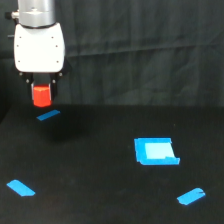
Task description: Pick up the red object from the table
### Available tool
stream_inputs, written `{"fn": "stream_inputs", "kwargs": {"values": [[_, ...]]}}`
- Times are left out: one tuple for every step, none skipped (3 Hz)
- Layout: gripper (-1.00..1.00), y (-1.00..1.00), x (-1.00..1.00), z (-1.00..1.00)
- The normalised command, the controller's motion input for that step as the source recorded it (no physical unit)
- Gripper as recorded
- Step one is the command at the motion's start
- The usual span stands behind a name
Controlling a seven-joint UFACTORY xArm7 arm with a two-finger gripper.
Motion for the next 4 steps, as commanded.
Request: {"fn": "stream_inputs", "kwargs": {"values": [[-1.0, -0.01, 0.04, 0.11], [-1.0, -0.02, 0.07, 0.08], [-1.0, -0.06, 0.07, 0.05], [-1.0, -0.06, 0.05, 0.06]]}}
